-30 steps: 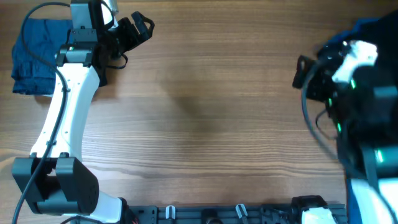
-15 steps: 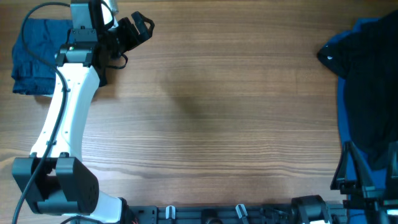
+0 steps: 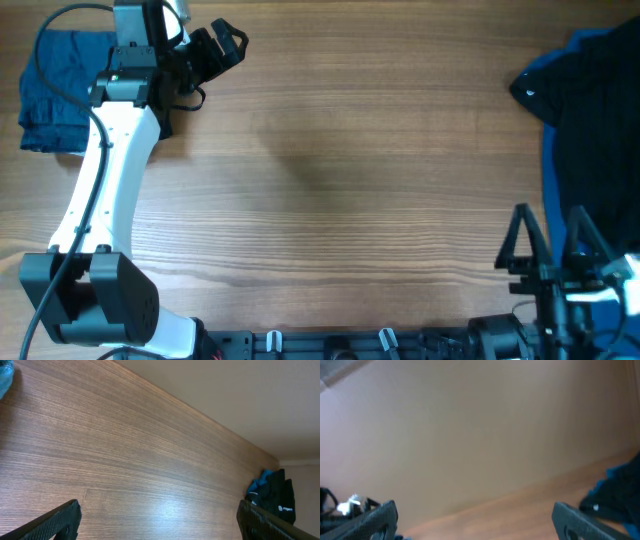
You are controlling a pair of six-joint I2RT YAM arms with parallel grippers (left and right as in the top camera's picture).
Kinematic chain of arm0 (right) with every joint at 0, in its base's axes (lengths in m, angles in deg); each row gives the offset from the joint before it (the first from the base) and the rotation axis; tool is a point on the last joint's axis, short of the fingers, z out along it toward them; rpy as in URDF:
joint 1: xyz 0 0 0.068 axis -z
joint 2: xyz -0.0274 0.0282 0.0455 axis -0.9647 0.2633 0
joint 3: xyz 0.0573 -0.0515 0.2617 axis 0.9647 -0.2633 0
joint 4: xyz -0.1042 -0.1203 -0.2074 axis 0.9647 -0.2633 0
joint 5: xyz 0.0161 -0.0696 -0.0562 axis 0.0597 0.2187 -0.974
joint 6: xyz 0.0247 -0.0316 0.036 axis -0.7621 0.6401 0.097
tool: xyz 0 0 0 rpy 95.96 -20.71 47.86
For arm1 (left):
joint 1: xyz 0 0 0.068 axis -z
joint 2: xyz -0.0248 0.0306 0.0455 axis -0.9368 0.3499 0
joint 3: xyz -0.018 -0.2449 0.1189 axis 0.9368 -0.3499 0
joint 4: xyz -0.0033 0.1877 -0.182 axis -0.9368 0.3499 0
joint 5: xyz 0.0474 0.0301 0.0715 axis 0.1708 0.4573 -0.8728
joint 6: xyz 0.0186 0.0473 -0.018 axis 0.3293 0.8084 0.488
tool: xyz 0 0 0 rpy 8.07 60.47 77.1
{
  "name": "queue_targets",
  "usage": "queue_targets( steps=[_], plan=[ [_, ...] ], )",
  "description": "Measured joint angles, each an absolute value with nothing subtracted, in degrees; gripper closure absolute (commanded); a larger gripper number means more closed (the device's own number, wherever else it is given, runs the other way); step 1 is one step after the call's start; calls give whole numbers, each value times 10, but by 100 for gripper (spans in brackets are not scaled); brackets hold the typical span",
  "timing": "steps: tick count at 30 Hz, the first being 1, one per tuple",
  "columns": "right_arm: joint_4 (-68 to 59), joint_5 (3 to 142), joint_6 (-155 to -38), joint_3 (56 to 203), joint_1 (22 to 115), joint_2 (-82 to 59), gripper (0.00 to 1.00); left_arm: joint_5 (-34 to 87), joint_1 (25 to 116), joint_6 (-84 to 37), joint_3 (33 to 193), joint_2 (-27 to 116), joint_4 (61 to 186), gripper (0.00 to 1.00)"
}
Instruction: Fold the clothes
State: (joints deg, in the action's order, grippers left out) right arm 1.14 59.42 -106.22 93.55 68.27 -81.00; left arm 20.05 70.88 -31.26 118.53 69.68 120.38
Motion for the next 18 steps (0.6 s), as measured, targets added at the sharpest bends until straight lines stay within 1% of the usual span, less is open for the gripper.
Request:
queue_targets(
  steps=[10, 13, 18],
  plan=[
    [312, 594, -1046, 672, 688, -814, 0, 201, 709, -313, 1185, 697, 1204, 0],
    [348, 595, -1025, 600, 696, -814, 0, 201, 709, -313, 1185, 697, 1204, 0],
    [359, 619, -912, 591, 697, -814, 1, 201, 709, -313, 1185, 697, 1204, 0]
  ],
)
